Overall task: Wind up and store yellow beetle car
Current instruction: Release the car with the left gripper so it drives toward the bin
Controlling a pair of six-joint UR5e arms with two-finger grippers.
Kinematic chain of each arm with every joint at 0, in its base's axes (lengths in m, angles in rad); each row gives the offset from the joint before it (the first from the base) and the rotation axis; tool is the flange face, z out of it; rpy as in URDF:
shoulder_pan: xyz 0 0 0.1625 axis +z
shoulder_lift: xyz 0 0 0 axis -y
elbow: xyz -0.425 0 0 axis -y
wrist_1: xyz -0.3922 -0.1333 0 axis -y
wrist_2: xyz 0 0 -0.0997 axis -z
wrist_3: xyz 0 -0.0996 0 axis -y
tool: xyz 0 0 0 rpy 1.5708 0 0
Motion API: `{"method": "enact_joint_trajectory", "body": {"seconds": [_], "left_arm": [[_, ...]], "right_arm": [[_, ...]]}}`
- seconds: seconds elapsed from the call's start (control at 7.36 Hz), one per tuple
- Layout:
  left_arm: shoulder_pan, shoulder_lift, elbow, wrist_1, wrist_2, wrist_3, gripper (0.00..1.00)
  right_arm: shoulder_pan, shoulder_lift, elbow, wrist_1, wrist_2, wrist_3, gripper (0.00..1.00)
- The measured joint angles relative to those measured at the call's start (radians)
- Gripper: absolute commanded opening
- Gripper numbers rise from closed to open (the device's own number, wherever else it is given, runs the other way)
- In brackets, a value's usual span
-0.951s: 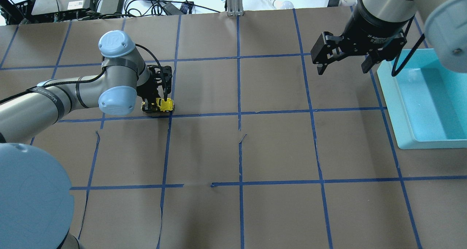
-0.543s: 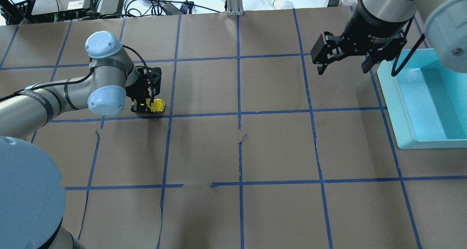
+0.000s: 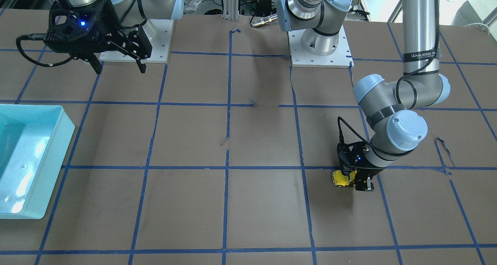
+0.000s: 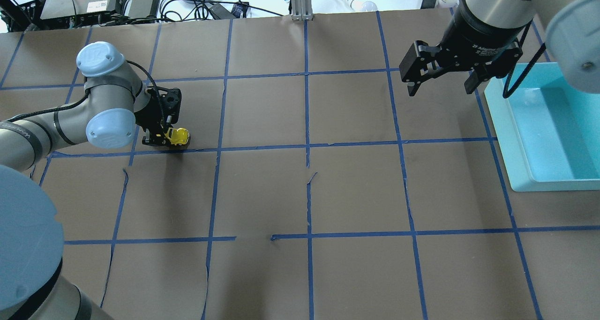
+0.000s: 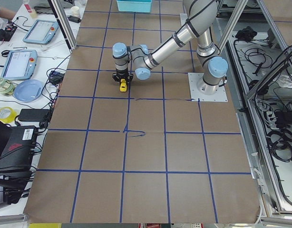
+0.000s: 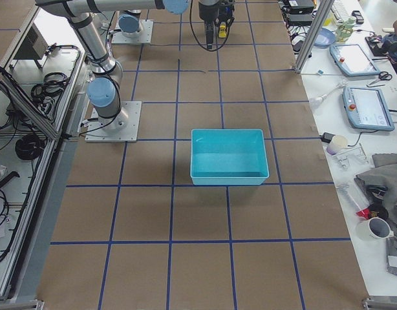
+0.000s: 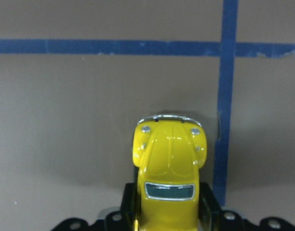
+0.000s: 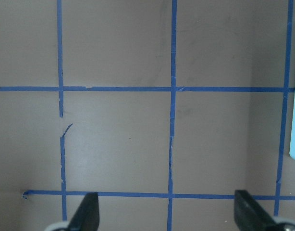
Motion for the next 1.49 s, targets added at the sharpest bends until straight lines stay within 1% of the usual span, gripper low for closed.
{"method": "enact_joint_trajectory", "body": {"seconds": [0.14,0.27,0.41,0.54,0.68,1.22,1.49], "left_arm": [[0.029,0.0,0.0,0.0,-0.002,0.041,0.21],[0.058,0.0,0.001,0.0,-0.003,0.084,0.29],[0.082,0.0,0.001,0.0,-0.004,0.112,0.47],[0.097,0.0,0.001,-0.001,-0.005,0.127,0.79],[0.104,0.0,0.001,0.0,-0.006,0.133,0.85],[0.108,0.004,0.002,0.001,-0.009,0.127,0.86],[0.104,0.017,0.004,-0.001,-0.01,0.113,0.84]], "right_arm": [[0.0,0.0,0.0,0.0,0.0,0.0,1.0],[0.0,0.0,0.0,0.0,0.0,0.001,1.0],[0.0,0.0,0.0,0.0,0.0,0.001,1.0],[0.0,0.0,0.0,0.001,0.001,0.001,1.0],[0.0,0.0,0.0,0.001,0.0,0.001,1.0],[0.0,0.0,0.0,0.0,0.001,0.001,1.0],[0.0,0.0,0.0,0.0,0.0,0.001,1.0]]}}
